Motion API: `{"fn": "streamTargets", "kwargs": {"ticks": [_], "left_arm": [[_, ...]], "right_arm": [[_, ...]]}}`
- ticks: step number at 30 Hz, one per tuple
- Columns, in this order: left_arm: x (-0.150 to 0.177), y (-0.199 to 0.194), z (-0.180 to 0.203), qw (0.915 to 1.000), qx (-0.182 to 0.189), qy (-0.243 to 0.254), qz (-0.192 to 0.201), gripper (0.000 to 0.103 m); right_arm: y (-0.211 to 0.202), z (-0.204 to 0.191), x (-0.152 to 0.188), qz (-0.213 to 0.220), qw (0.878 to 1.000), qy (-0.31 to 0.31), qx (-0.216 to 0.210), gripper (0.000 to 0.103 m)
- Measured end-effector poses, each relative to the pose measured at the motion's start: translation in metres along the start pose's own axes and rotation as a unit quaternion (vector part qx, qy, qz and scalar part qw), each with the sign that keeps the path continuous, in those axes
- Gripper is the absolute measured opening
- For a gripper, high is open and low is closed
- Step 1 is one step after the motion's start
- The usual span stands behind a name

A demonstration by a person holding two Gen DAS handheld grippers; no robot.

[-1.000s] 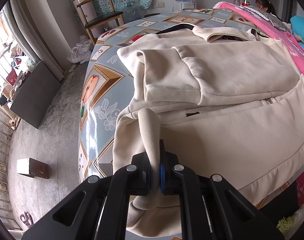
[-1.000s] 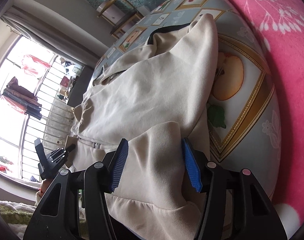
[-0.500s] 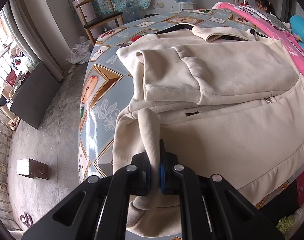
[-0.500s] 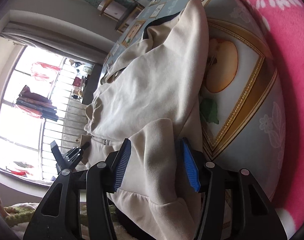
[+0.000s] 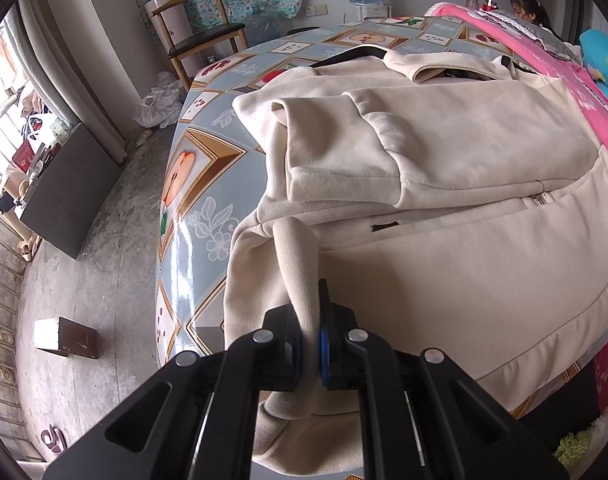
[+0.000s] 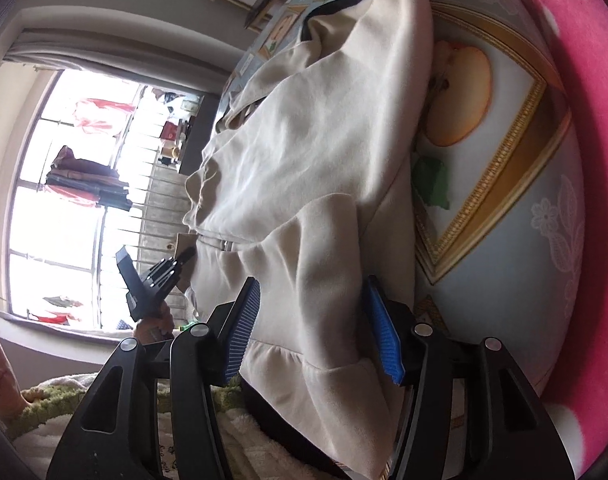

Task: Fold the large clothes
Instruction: 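Hold the sleeve with the left tool while the right tool grasps the other sleeve end, then hold both beige sleeve ends raised with the left and right tools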

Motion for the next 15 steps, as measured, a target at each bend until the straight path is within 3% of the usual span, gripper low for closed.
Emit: {"fn": "streamTargets", "kwargs": {"ticks": [4,9,10,11,13,15], "left_arm": [[0.001,0.0,0.0,1.0,0.0,0.001,0.0,0.007],[0.001,0.001,-0.002,1.0,0.005,-0.002,0.0,0.007],[0.002,0.001,-0.002,1.0,0.005,-0.003,0.0,0.007],[0.002,0.001,-0.002,1.0,0.006,-0.004,0.0,0.007],[0.002,0.001,-0.001,1.0,0.006,-0.002,0.001,0.007],[0.001,0.0,-0.001,1.0,0.003,0.0,0.005,0.007]], "right_arm": [[0.008,-0.013,-0.01,0.012,0.999,-0.032,0.032,0.052],[0.021,-0.017,-0.01,0.019,0.99,-0.045,0.13,0.036],[0.021,-0.02,-0.009,0.024,0.987,-0.051,0.15,0.028],[0.021,-0.024,-0.006,0.03,0.982,-0.057,0.177,0.019],[0.02,-0.033,-0.001,0.042,0.967,-0.078,0.238,0.015],[0.022,-0.047,0.006,0.053,0.942,-0.106,0.313,0.013]]}}
Point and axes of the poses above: each gripper's, at about its wrist camera, not at the fingertips, and y roughly the way its jaws point, z to its right, x to its underside, the point moved 5 cm from there along y, roughly the way its jaws point, and after that the axes turned 8 degrees about -y, right-handed, at the moved point
